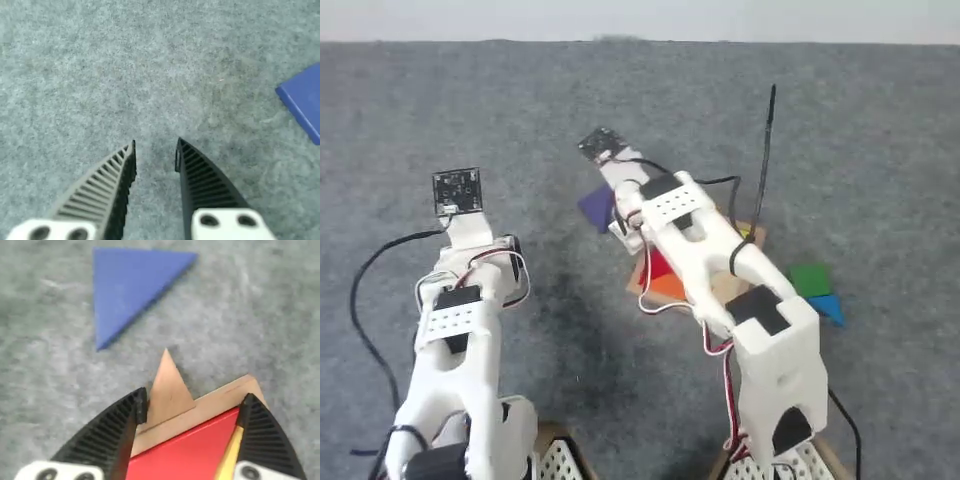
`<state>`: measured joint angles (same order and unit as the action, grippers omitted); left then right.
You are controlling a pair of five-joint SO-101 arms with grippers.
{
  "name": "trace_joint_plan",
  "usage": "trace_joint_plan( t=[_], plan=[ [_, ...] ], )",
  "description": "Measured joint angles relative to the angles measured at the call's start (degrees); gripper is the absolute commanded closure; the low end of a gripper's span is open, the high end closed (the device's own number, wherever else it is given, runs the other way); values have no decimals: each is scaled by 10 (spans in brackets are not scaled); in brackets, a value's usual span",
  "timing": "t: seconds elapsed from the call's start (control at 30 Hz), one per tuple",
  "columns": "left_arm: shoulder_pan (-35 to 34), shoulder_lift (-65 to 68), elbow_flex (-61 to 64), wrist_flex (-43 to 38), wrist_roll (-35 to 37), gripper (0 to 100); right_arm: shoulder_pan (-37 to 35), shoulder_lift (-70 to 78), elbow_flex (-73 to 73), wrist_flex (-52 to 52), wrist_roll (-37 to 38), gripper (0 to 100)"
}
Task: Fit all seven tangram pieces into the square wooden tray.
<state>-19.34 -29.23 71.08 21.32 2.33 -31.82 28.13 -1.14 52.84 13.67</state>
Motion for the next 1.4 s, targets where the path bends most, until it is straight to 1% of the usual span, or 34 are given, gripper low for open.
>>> trace_joint_plan(
  t=[0.23,0.5,0.67,0.83,1.0,1.13,1.23,1.4],
  plan=[
    [0,0,0,0,0,877,11,-57,13,22,9,703],
    [0,0,0,0,0,877,-47,-76,13,25,11,703],
    [0,0,0,0,0,877,-33,-15,8,21,11,703],
    [0,0,0,0,0,877,-20,36,-41,21,11,705],
    [0,0,0,0,0,877,-16,47,-67,41,11,796],
    [0,0,0,0,0,877,-15,48,-76,50,11,786],
    [0,0,0,0,0,877,-31,56,-74,56,11,789],
    [0,0,0,0,0,877,-37,56,-74,70,11,790]
  ],
)
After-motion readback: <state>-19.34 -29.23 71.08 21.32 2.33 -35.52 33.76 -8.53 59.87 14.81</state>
